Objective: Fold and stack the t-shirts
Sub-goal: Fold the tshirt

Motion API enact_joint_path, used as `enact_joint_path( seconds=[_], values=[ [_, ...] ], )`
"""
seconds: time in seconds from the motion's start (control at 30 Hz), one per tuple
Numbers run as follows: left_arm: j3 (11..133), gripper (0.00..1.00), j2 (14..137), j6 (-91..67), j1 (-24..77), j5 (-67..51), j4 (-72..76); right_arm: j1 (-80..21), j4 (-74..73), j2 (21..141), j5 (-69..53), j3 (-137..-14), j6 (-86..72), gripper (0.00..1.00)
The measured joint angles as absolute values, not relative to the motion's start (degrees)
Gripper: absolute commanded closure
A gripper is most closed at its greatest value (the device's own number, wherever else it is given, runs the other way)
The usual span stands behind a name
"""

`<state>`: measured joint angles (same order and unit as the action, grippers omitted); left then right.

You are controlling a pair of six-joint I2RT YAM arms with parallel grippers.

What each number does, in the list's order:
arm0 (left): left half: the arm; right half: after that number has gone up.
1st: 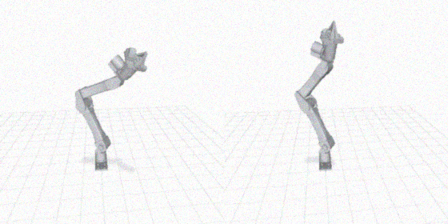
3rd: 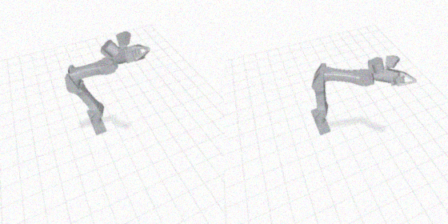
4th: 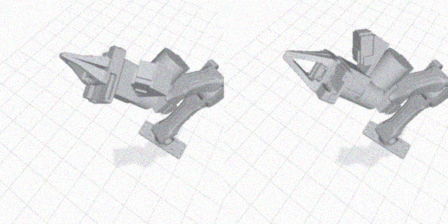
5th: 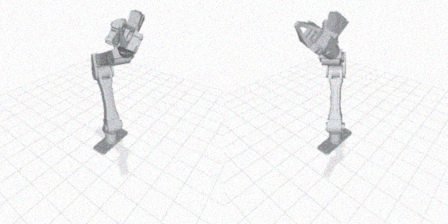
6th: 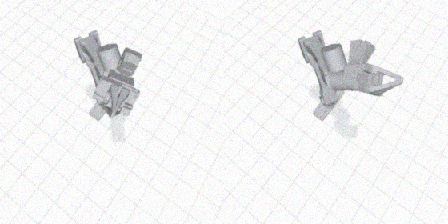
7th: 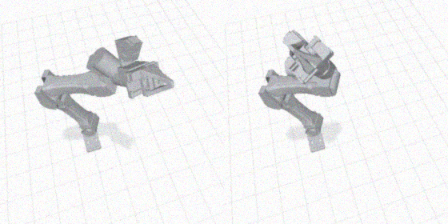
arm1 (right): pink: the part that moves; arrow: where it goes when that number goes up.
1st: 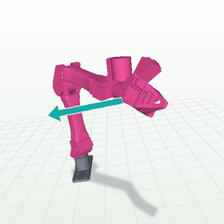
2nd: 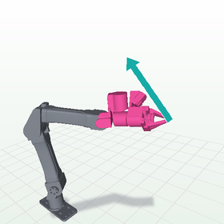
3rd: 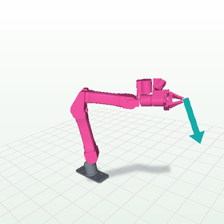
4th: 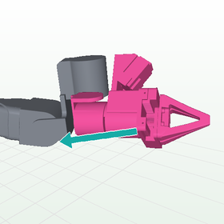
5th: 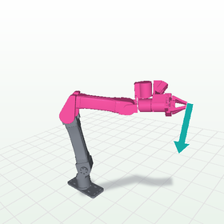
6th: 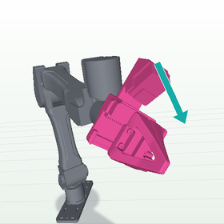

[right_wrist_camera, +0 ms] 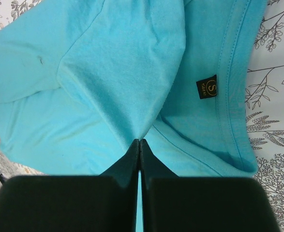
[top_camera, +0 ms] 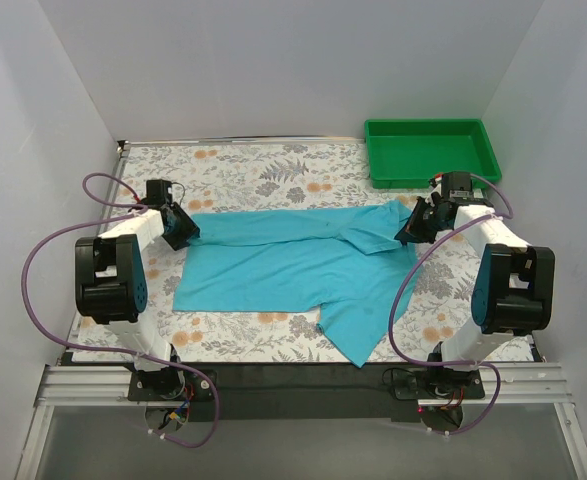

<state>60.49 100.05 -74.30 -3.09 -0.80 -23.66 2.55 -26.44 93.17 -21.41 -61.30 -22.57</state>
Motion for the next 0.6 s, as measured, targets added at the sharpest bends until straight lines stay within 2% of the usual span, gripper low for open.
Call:
enact_joint_path(
  seconds=[0.37,0.53,0.6],
  values=[
    [59.55,0.64,100.05,-73.25,-2.90,-0.01,-21.19,2.55,-26.44,93.49,-21.43,-61.30,-22.52,0.99],
    [59.51,0.87,100.05,-72.99,-2.87,-0.03,-20.91,2.55,-26.44,93.84,-21.43,-61.30,-22.52,0.99],
    [59.51,0.92,100.05,-72.86,-2.87,-0.03,-20.93,2.55,-26.41,93.84,-21.43,-61.30,-22.52,0.99]
  ],
)
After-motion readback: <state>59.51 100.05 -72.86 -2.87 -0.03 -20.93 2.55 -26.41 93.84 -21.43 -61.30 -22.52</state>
